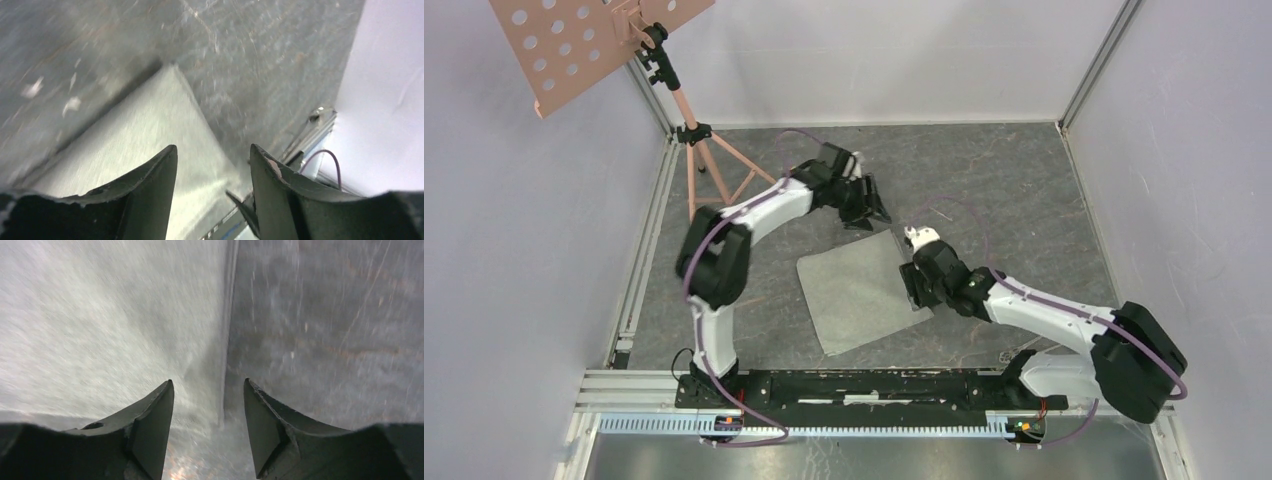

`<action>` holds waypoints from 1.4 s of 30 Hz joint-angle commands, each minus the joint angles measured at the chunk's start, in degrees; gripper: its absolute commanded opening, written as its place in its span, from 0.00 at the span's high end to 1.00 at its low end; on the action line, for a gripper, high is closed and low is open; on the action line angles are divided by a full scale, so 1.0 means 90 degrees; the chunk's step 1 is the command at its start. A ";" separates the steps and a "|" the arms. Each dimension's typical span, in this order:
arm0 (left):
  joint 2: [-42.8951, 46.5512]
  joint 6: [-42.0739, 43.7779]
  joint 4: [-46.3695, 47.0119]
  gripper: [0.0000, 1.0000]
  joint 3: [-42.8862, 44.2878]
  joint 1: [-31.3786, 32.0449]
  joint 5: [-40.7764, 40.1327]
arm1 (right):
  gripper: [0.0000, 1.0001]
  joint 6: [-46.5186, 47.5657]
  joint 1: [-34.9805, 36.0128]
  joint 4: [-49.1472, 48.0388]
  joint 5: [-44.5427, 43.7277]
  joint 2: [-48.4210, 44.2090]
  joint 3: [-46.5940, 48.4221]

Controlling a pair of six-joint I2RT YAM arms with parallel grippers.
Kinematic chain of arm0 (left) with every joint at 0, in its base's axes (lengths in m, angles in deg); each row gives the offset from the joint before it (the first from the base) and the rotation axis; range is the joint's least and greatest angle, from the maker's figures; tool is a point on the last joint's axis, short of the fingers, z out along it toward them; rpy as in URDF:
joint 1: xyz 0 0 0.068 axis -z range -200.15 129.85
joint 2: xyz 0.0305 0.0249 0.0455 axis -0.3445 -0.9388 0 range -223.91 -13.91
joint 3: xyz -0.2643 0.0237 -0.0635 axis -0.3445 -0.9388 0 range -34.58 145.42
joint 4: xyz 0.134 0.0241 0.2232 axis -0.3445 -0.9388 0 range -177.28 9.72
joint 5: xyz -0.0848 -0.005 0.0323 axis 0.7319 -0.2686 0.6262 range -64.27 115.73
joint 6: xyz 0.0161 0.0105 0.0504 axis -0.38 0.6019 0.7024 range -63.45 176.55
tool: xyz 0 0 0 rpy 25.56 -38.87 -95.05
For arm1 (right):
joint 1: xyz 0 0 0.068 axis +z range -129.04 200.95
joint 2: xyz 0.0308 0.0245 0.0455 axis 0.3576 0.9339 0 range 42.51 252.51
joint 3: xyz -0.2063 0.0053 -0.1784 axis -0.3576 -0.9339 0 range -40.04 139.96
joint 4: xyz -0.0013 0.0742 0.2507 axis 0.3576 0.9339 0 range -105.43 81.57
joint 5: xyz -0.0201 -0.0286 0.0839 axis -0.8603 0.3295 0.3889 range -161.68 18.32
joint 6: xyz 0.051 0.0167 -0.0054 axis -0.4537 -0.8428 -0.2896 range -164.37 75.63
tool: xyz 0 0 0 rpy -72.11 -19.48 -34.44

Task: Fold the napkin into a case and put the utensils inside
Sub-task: Turn over the upper triangle folded napkin at the center of the board, then pick up the lower triangle-folded napkin from the center of the board.

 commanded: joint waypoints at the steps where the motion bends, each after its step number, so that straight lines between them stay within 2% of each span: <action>1: 0.1944 0.0260 -0.0043 0.37 -0.1338 -0.0692 -0.0078 | 0.39 0.0411 -0.0559 -0.0850 0.0967 0.0650 0.1079; 5: 0.2841 0.0267 0.0089 0.41 -0.2629 -0.1188 0.0204 | 0.33 0.0564 -0.1028 -0.1445 0.1455 0.1758 0.1947; 9: 0.3073 0.0432 0.0003 0.54 -0.3262 -0.1509 0.0191 | 0.33 0.0914 -0.1304 -0.1422 0.1368 0.2863 0.2946; 11: 0.3015 0.0591 -0.0161 0.61 -0.3313 -0.1643 0.0141 | 0.36 0.1049 -0.1407 -0.1410 0.1339 0.3230 0.3269; 15: 0.2983 0.0774 -0.0263 0.66 -0.3498 -0.1742 -0.0055 | 0.48 0.1156 -0.1578 -0.1435 0.1337 0.3711 0.3565; 17: 0.2933 0.0760 -0.0189 0.70 -0.3632 -0.1771 -0.0090 | 0.52 0.1183 -0.1609 -0.1510 0.1391 0.3833 0.3555; 23: 0.2944 0.0719 -0.0135 0.76 -0.3884 -0.1841 -0.0455 | 0.55 0.1232 -0.1649 -0.1677 0.1414 0.4160 0.3577; 32: 0.2755 0.0181 0.0429 0.88 -0.4508 -0.2041 -0.1532 | 0.60 0.1451 -0.1658 -0.1569 0.0657 0.4246 0.3439; 34: 0.2628 0.0108 0.0440 0.94 -0.4569 -0.2082 -0.1782 | 0.61 0.1613 -0.1650 -0.1503 0.0426 0.4229 0.3441; 36: 0.2586 0.0036 0.0551 0.94 -0.4651 -0.2081 -0.1793 | 0.62 0.1784 -0.1651 -0.1429 0.0277 0.4187 0.3469; 40: 0.2952 -0.0040 0.0701 0.93 -0.4792 -0.2029 -0.1190 | 0.59 0.2065 -0.1534 -0.1012 0.0024 0.3984 0.3767; 42: 0.3398 -0.0038 0.0609 0.89 -0.4868 -0.2038 -0.0940 | 0.49 0.2174 -0.1290 -0.0574 -0.0391 0.3757 0.4053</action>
